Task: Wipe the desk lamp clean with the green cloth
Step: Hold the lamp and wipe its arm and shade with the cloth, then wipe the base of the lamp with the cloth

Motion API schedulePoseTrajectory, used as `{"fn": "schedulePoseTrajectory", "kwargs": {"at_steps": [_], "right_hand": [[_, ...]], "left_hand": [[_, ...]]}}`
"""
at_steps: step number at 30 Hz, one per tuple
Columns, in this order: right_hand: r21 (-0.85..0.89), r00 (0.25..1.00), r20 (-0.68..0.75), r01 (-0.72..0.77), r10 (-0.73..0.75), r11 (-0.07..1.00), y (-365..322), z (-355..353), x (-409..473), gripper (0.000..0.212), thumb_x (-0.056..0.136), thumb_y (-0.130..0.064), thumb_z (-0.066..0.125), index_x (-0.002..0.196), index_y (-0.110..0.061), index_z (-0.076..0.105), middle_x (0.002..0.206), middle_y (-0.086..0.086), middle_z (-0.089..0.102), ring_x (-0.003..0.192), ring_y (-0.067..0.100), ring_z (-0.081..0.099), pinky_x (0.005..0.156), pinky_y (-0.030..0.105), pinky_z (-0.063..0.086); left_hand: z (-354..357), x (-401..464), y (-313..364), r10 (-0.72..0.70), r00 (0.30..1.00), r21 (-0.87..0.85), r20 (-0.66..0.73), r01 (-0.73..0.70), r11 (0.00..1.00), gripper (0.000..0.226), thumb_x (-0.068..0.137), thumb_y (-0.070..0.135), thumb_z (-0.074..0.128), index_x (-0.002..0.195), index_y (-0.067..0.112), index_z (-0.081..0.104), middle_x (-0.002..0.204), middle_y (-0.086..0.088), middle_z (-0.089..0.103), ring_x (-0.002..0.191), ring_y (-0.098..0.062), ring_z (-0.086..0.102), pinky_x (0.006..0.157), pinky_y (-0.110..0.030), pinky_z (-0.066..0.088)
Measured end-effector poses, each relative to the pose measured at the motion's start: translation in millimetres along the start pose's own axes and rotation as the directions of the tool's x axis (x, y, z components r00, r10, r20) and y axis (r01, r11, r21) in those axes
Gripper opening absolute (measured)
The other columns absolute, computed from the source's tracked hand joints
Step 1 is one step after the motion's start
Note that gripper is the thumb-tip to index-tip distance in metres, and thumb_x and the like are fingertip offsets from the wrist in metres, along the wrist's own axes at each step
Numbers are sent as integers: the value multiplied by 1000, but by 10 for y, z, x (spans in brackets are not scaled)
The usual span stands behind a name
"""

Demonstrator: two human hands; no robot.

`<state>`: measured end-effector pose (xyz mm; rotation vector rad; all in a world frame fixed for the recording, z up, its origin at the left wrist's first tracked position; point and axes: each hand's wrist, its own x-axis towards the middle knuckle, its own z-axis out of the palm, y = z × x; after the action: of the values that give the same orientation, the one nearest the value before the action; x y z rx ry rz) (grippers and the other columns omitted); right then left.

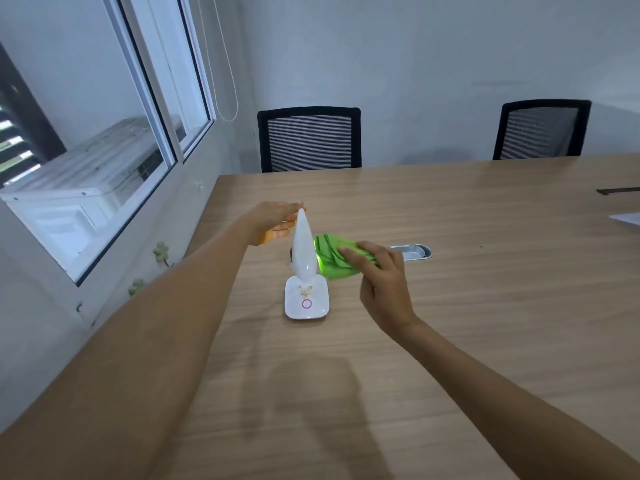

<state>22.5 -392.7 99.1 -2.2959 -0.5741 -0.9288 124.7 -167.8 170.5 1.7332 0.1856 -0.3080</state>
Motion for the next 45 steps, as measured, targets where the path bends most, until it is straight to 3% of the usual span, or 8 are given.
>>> {"fn": "schedulePoseTrajectory", "kwargs": {"at_steps": [6,11,17,21,24,32,39,45], "right_hand": [[85,989,-120,-79,89,993,-233,-48,298,64,69,10,36,120,-17,64,117,13,62,99,28,45,93,9,28],[88,998,-21,53,-51,995,-310,72,179,61,71,4,31,114,-16,68,114,14,65,98,28,46,90,28,40],[139,960,74,-278,270,950,54,188,-104,51,76,7,37,114,-10,67,105,8,71,94,30,63,86,30,44],[292,622,324,-782,713,550,23,274,-189,36,84,-3,37,97,-16,69,81,-3,61,83,19,51,70,27,39],[183,543,364,-838,757,514,125,332,-162,24,81,-4,41,83,-11,64,72,2,56,76,23,49,59,28,35],[-51,708,313,-653,633,756,172,596,-118,14,80,-10,55,84,-4,68,83,20,71,80,37,62,61,35,44],[-293,812,312,-412,494,863,245,1084,-66,14,82,-11,54,88,-11,67,90,14,71,90,38,62,59,29,40],[-307,834,479,-133,273,942,224,1226,-218,31,72,2,53,96,-7,69,96,16,71,92,38,57,67,36,48]], "left_hand": [[27,19,4,4,1000,-9,-28,-4,1000,48,83,34,66,126,13,58,131,-3,60,121,-20,55,110,-38,41],[26,-23,-4,3,1000,8,-20,-3,1000,43,88,34,60,124,11,59,126,-2,60,110,-16,58,97,-30,45],[1,-60,-159,-38,996,-17,-77,37,999,45,86,39,61,124,15,60,130,-3,60,120,-21,56,107,-36,45],[-97,-104,-501,-12,988,120,-157,31,992,56,86,52,51,133,21,52,138,2,53,126,-22,49,108,-40,41],[-138,-166,-717,137,979,595,-148,-23,803,54,94,45,38,141,19,43,152,-3,40,140,-25,36,116,-37,25],[-444,-417,-2186,-68,978,881,-197,207,425,69,90,59,22,151,30,7,162,-8,8,149,-30,8,122,-44,10],[-323,-741,-2779,-85,963,881,-257,270,388,64,91,59,13,149,37,0,162,1,-8,150,-25,-8,120,-49,3],[-292,-755,-2898,-1,953,862,-304,275,426,62,89,61,11,148,42,2,162,6,-6,150,-20,-8,120,-48,-1]]}}
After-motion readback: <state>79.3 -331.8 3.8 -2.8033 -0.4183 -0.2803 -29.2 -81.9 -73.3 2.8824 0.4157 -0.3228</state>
